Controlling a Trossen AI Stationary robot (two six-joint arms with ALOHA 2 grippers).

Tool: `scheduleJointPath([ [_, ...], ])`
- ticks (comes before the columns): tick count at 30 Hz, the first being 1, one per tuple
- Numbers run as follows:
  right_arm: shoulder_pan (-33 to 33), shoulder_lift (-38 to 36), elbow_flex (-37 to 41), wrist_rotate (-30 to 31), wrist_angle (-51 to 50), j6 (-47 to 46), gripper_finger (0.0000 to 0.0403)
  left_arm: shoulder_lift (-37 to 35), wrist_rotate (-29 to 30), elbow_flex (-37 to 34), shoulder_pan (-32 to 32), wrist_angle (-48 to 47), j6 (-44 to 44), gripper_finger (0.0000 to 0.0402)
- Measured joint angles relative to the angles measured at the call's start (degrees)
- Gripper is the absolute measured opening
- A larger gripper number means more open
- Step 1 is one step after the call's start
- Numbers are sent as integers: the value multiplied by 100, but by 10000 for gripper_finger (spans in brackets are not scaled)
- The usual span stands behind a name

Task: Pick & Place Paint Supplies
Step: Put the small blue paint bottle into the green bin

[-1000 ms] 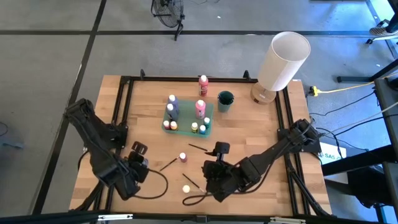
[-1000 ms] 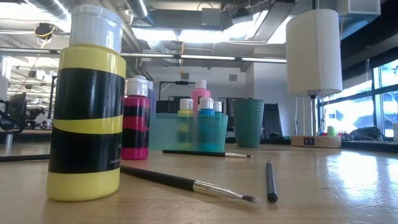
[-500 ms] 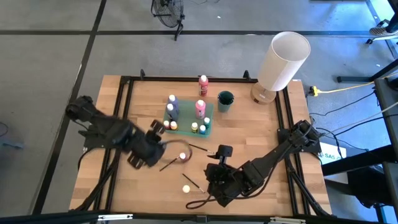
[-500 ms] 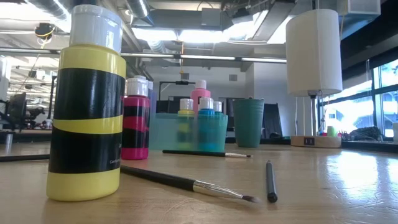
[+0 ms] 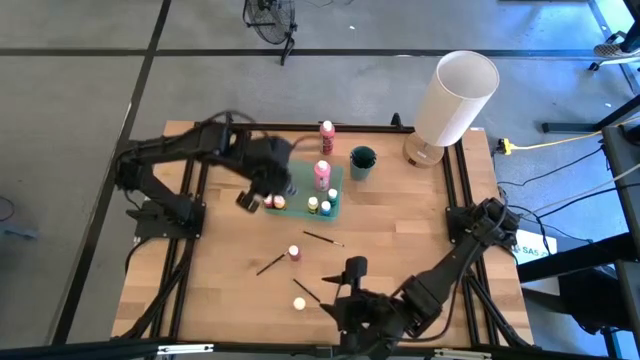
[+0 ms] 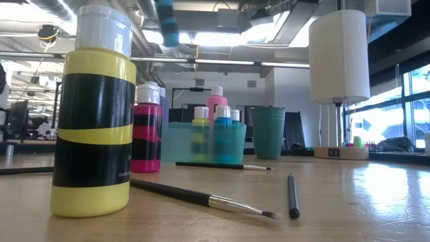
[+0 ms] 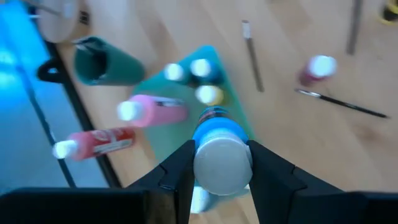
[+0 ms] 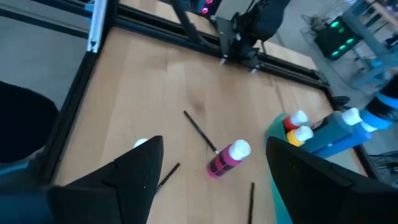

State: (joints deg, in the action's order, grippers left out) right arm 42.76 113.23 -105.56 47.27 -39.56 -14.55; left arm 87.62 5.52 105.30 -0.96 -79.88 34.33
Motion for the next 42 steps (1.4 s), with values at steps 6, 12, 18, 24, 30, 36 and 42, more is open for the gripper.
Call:
scheduleJointPath([
  [6,53,0,0,205,-8,-254,289,165,-541,9,-996,227,107,118],
  [12,53,0,0,-11,-45,-600,289,676,-1047,8,-1430,162,-136,118],
  [18,59,0,0,-97,-47,-635,289,1166,-1664,-17,-1544,171,173,118],
  [24,292,0,0,411,0,-144,289,1209,-1777,-551,-1677,303,436,118],
  [30,692,0,0,1559,-2,231,289,945,-2057,-1315,-1908,878,397,118],
  [36,837,0,0,2025,-28,455,289,726,-1930,-2001,-1905,1610,328,118],
  [42,817,0,0,2084,-28,496,289,720,-1668,-2516,-1867,1738,150,118],
])
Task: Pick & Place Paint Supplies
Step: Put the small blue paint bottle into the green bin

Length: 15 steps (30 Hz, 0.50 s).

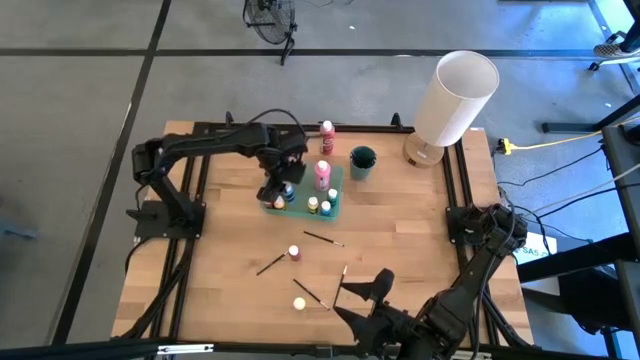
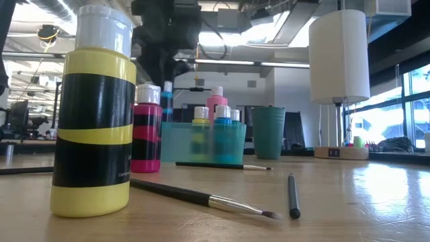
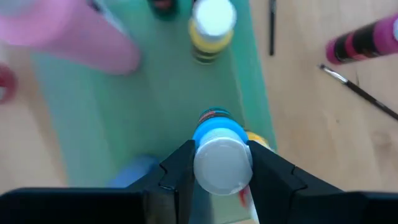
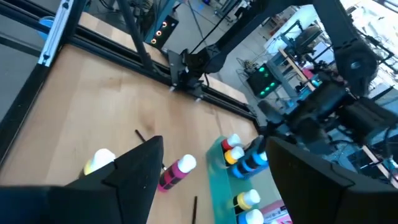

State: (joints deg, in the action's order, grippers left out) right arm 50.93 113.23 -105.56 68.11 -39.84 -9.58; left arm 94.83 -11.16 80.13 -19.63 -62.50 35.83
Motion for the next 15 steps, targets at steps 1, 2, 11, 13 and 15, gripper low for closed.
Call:
scheduleJointPath([
  [1,-6,0,0,63,1,0,289,0,-22,-72,10,25,-16,118],
  [2,-10,0,0,136,1,0,289,-5,-26,-151,31,74,-48,118],
  [11,-27,0,0,430,29,-2,289,-7,265,-679,89,754,-55,118],
  [13,-36,0,0,431,31,-2,289,-7,263,-789,69,841,-36,118],
  [15,-39,0,0,431,31,-2,289,-7,266,-864,51,835,14,118],
])
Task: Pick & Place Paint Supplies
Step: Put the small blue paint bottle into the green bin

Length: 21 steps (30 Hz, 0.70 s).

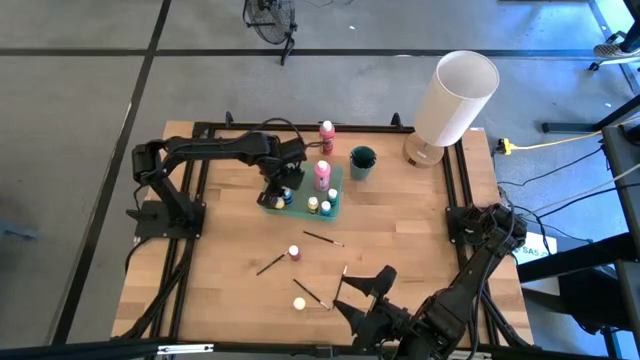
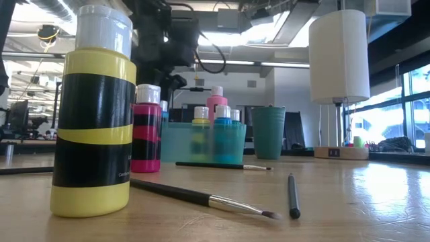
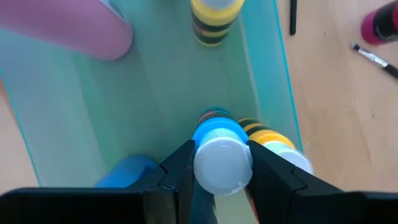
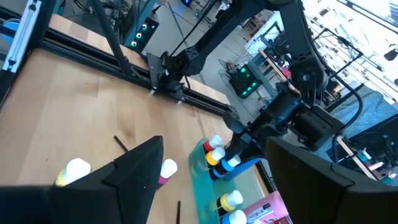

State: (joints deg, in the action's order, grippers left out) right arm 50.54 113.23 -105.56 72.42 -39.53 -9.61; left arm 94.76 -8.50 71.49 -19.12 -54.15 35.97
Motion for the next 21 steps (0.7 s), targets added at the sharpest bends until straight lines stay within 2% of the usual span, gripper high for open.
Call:
scheduleJointPath([
  [12,0,0,0,-2,-2,0,289,0,14,-56,1,13,15,119],
  [21,0,0,0,-4,-2,-44,289,0,14,-56,1,2,-70,134],
])
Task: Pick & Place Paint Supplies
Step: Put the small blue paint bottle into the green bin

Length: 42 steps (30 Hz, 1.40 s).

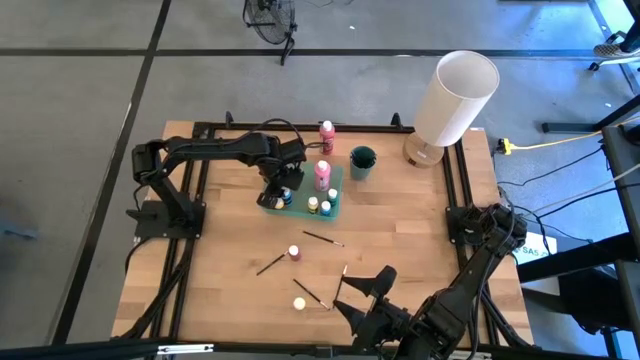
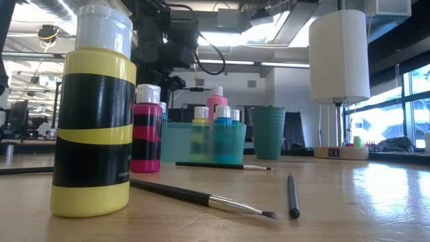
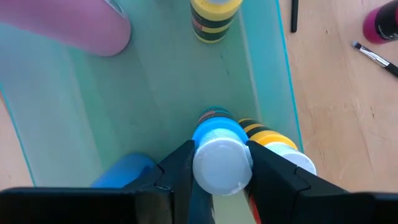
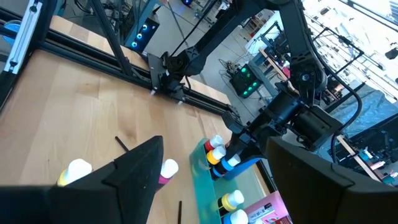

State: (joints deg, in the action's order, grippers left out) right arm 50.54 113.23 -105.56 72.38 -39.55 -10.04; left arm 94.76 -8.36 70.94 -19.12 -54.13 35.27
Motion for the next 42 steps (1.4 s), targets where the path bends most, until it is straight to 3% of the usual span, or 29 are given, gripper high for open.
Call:
scheduleJointPath([
  [34,2,0,0,-57,-28,0,289,0,-28,0,0,1,-69,139],
  [42,-7,0,0,-55,-33,0,289,2,-28,0,42,29,-300,169],
])
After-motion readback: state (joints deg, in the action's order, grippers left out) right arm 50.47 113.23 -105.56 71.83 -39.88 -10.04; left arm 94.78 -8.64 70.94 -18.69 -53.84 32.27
